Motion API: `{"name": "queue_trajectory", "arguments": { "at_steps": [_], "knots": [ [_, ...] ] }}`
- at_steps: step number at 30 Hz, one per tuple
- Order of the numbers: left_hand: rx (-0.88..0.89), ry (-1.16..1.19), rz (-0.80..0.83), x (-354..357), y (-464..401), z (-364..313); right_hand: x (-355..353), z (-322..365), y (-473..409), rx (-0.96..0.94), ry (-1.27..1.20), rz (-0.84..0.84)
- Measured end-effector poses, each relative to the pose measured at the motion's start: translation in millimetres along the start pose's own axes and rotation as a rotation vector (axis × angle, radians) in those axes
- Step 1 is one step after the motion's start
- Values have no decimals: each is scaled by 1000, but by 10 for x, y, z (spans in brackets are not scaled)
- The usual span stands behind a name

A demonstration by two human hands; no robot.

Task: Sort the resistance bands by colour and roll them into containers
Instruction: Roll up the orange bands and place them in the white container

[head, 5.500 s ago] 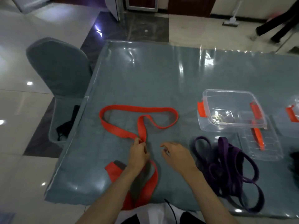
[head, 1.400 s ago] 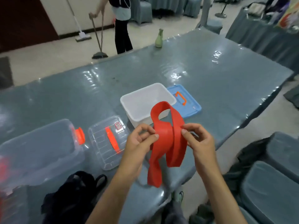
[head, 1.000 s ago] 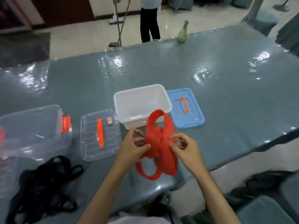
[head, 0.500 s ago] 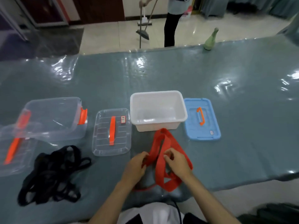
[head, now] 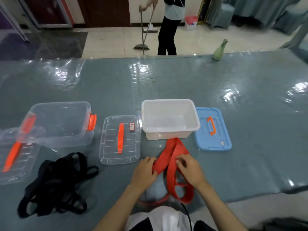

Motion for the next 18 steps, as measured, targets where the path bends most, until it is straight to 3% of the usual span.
{"name": "queue_trajectory", "arguments": {
  "at_steps": [6,11,15,18],
  "knots": [
    [68,151,-83,-4,70,-35,-4,-137,243,127,-205,-159],
    [95,196,-63,194,113,-249,143,-229,489,163,-261,-142],
    [-4,247,-133,168,63,-391,111,-148,538,138,-274,-55],
    [-167,491,-128,168,-75,-437,16,-7,470,51,-211,13]
  ]
}}
Point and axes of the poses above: each hand's wrist, its own y-axis away from the middle knuckle, its own x-axis out of the palm, z = x × y, the point moved 6 cm from there along -y, towards the middle knuckle, and after that the axes turned 4 degrees about z, right-handed, at the moved point
